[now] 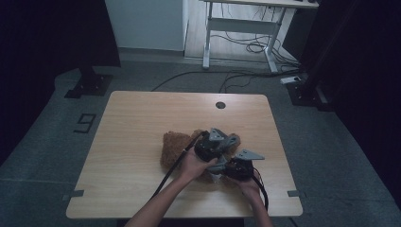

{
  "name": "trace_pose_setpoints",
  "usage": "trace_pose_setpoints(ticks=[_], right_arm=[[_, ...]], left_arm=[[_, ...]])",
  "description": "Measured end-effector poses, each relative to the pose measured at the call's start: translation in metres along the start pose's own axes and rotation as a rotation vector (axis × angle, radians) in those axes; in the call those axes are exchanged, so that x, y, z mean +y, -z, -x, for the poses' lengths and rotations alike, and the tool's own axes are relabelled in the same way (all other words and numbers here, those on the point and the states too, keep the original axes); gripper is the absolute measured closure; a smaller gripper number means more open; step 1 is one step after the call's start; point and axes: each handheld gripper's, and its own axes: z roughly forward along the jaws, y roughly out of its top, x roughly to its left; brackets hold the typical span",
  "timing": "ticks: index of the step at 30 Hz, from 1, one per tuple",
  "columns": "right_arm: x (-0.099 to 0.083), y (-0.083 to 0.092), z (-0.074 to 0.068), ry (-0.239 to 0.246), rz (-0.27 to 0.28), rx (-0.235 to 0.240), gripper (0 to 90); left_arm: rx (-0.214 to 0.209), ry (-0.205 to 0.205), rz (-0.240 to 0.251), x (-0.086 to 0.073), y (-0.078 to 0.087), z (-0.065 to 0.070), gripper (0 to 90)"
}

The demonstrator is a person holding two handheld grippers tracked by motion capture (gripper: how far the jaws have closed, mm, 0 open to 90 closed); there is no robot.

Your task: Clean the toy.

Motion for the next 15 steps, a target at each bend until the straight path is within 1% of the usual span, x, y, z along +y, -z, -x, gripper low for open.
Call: trace_pose_setpoints(ticks=[2,3,4,5,6,7,9,10,12,14,15], right_arm=[[0.0,0.0,0.001,-0.004,0.001,0.003,53.0],[0.0,0.0,0.001,-0.004,0.004,0.004,53.0],[0.0,0.0,0.001,-0.006,0.006,0.005,53.0],[0.0,0.0,0.001,-0.008,0.005,0.006,53.0],[0.0,0.0,0.001,-0.006,0.006,0.006,53.0],[0.0,0.0,0.001,-0.007,0.006,0.007,52.9],[0.0,0.0,0.0,-0.006,0.005,0.008,52.9],[0.0,0.0,-0.001,-0.003,0.006,0.008,52.9],[0.0,0.0,-0.002,-0.004,0.004,0.006,52.9],[-0.001,0.0,-0.001,-0.007,0.005,0.01,53.0],[-0.001,0.0,-0.001,-0.008,0.006,0.011,52.9]], left_arm=[[0.048,0.027,-0.005,-0.008,0.011,-0.015,78.2],[0.088,0.015,-0.014,-0.012,0.016,-0.021,78.2],[0.127,-0.006,-0.027,-0.017,0.021,-0.026,78.3],[0.159,-0.014,-0.034,-0.023,0.026,-0.031,78.4],[0.174,-0.004,-0.032,-0.028,0.031,-0.037,78.4],[0.173,0.013,-0.028,-0.033,0.037,-0.044,78.5],[0.159,0.07,0.001,-0.042,0.051,-0.057,78.5],[0.159,0.09,0.013,-0.047,0.057,-0.062,78.5],[0.174,0.116,0.025,-0.056,0.07,-0.072,78.5],[0.204,0.147,0.022,-0.067,0.081,-0.082,78.5],[0.223,0.164,0.011,-0.073,0.085,-0.088,78.5]])
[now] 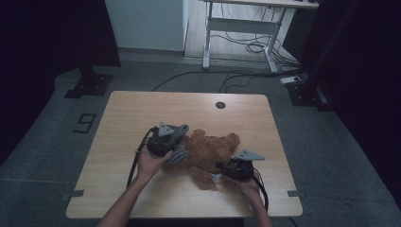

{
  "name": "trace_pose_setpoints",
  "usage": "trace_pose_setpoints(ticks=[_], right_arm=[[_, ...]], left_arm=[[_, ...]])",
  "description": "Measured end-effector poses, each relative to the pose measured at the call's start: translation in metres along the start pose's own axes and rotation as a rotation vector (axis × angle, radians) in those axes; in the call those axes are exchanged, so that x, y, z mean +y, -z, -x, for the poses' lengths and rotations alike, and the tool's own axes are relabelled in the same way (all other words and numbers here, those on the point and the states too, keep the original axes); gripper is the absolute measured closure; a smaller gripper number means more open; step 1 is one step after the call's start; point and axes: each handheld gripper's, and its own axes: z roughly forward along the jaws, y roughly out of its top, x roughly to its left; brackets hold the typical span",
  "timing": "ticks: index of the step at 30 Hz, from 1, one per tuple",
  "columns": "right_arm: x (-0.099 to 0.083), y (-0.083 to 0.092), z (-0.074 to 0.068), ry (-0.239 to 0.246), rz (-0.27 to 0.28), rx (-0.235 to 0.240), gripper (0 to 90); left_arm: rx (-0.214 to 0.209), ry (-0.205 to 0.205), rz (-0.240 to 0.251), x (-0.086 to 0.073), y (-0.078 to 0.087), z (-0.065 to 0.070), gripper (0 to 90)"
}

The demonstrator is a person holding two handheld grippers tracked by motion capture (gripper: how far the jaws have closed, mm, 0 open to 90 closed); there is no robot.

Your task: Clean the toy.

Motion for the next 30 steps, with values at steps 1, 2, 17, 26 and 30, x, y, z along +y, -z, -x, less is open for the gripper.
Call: trace_pose_setpoints(ticks=[1,2,17,26,30], right_arm=[[0.0,0.0,0.0,-0.001,-0.001,0.0,53.0],[0.0,0.0,0.0,-0.002,-0.001,0.0,53.0],[0.015,-0.019,0.013,0.038,-0.021,-0.046,56.0],[0.017,-0.021,0.017,0.069,-0.029,-0.052,55.9],[0.015,-0.02,0.016,0.073,-0.023,-0.051,55.8]], left_arm=[[0.017,0.014,-0.019,-0.006,0.001,-0.006,78.5],[0.027,0.03,-0.039,-0.013,0.0,-0.012,78.6],[-0.02,0.173,-0.113,-0.026,-0.031,-0.039,78.0],[-0.098,0.089,0.049,0.062,-0.014,-0.022,76.7],[-0.073,0.023,-0.079,0.071,-0.05,-0.004,76.6]])
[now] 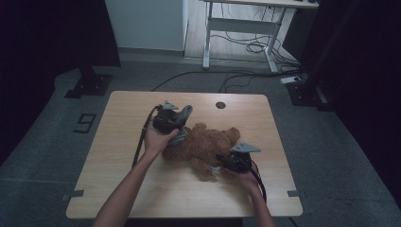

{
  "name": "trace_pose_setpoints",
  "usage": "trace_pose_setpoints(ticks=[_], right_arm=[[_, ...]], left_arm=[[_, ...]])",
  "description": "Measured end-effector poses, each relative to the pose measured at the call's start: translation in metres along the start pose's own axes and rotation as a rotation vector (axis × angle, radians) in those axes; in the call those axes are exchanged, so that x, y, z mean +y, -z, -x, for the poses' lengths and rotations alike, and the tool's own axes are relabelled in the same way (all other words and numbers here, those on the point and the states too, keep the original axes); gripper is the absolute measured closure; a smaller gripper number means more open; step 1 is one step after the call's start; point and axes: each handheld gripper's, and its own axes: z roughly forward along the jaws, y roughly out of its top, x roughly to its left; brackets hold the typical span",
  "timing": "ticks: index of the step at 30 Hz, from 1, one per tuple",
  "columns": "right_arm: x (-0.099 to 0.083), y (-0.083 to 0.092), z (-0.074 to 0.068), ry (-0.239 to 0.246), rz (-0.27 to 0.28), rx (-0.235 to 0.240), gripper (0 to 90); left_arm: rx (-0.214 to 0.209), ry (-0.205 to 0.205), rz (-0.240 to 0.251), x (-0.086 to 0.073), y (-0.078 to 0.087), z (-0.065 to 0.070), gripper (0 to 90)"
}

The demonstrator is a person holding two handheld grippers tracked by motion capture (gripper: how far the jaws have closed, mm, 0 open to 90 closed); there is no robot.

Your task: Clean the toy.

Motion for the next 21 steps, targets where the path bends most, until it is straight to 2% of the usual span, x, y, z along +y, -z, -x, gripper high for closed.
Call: trace_pose_setpoints(ticks=[1,2,3,6,9,11,14,16,18,21], right_arm=[[0.0,0.0,0.0,-0.003,0.0,0.002,55.7],[-0.001,0.0,0.0,-0.005,0.0,0.004,55.6],[-0.001,0.001,0.0,-0.004,0.0,0.004,55.7],[-0.002,0.001,-0.001,0.002,-0.003,0.008,55.4],[-0.002,0.003,-0.003,0.0,-0.013,0.014,51.4],[-0.002,0.005,-0.006,0.001,-0.026,0.017,44.3],[-0.002,0.015,-0.006,-0.024,-0.021,0.059,32.6],[-0.001,0.027,-0.005,-0.048,0.012,0.082,27.3],[0.003,0.039,-0.004,-0.07,0.068,0.098,24.6],[0.015,0.048,-0.005,-0.073,0.096,0.074,20.6]], left_arm=[[-0.009,0.007,-0.035,-0.004,-0.009,0.0,76.5],[-0.02,0.026,-0.042,-0.009,-0.016,-0.002,76.1],[-0.022,0.034,-0.03,-0.014,-0.018,-0.003,75.8],[-0.065,0.079,0.005,-0.028,-0.013,-0.008,76.2],[-0.063,0.069,0.029,-0.043,-0.008,-0.004,77.0],[-0.061,0.072,0.064,-0.055,-0.005,0.0,77.5],[-0.045,0.058,0.123,-0.071,0.002,0.008,77.7],[-0.025,0.024,0.147,-0.08,0.007,0.017,77.8],[-0.027,0.018,0.172,-0.087,0.011,0.023,77.8],[-0.031,0.008,0.194,-0.096,0.015,0.029,77.8]])
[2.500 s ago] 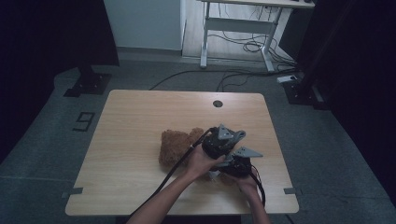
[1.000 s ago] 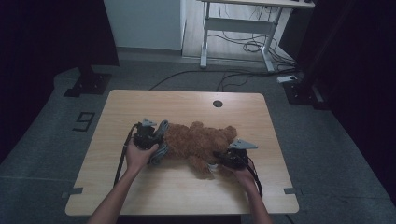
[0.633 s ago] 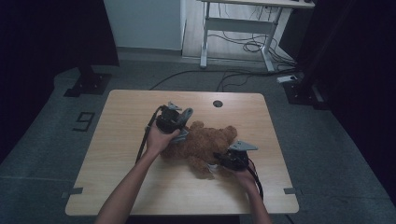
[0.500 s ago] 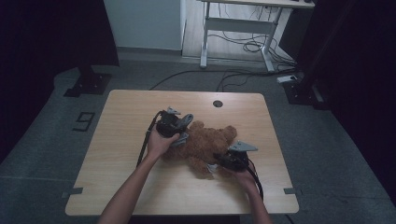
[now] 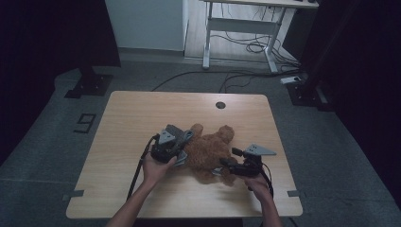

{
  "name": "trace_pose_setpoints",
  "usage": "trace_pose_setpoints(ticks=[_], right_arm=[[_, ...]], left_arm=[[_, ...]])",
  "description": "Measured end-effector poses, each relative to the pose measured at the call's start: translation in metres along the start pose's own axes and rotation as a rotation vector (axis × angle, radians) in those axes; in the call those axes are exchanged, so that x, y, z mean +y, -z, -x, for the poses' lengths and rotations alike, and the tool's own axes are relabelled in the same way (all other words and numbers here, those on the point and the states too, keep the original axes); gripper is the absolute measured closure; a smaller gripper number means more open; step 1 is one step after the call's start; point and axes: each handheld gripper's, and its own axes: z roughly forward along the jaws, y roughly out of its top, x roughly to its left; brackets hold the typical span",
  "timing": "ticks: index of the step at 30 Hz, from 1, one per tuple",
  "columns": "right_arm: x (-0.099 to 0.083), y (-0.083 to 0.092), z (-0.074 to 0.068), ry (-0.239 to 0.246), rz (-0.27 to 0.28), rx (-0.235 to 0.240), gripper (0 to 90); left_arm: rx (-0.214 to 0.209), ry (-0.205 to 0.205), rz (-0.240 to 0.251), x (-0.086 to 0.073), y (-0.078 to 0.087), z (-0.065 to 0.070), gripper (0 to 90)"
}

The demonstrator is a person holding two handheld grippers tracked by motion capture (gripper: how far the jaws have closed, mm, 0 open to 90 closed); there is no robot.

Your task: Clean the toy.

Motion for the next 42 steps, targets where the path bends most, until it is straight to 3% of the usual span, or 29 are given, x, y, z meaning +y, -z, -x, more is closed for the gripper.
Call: trace_pose_setpoints(ticks=[4,7,9,12,16,20,24,27,30,32,34,35,38,42], right_arm=[[0.013,-0.015,-0.006,0.022,-0.039,-0.027,17.7],[0.014,-0.033,-0.006,0.01,-0.093,0.0,18.0],[0.01,-0.039,-0.006,0.002,-0.11,0.046,27.5],[0.0,-0.038,-0.009,0.027,-0.106,0.056,44.6],[-0.009,-0.032,-0.016,0.06,-0.098,0.04,51.2],[-0.015,-0.027,-0.023,0.111,-0.089,0.004,53.4],[-0.022,-0.025,-0.025,0.111,-0.063,-0.006,53.9],[-0.023,-0.025,-0.026,0.114,-0.053,-0.017,53.9],[-0.025,-0.024,-0.029,0.128,-0.043,-0.03,53.9],[-0.027,-0.023,-0.03,0.137,-0.035,-0.037,53.9],[-0.027,-0.022,-0.031,0.143,-0.038,-0.04,54.0],[-0.028,-0.022,-0.031,0.146,-0.038,-0.044,54.2],[-0.03,-0.023,-0.029,0.134,-0.042,-0.038,54.4],[-0.029,-0.022,-0.031,0.15,-0.046,-0.039,54.4]], left_arm=[[-0.02,0.022,0.017,-0.005,0.006,0.001,77.7],[-0.024,0.024,0.021,-0.007,0.008,0.001,77.7],[-0.033,0.036,0.025,-0.009,0.009,0.002,77.6],[-0.067,0.069,0.033,-0.01,0.012,0.0,77.4],[-0.101,0.092,0.035,-0.009,0.018,0.001,77.1],[-0.125,0.088,0.017,0.007,0.027,0.008,76.4],[-0.145,0.031,0.056,0.036,0.032,0.029,76.6],[-0.166,-0.056,0.045,0.063,0.019,0.055,76.5],[-0.18,-0.101,-0.021,0.082,-0.012,0.08,76.5],[-0.184,-0.104,-0.09,0.084,-0.039,0.091,76.5],[-0.172,-0.113,-0.168,0.076,-0.064,0.095,76.6],[-0.17,-0.108,-0.165,0.071,-0.071,0.095,76.8],[-0.179,-0.084,-0.13,0.064,-0.069,0.092,77.4],[-0.151,-0.103,-0.132,0.064,-0.053,0.082,77.5]])
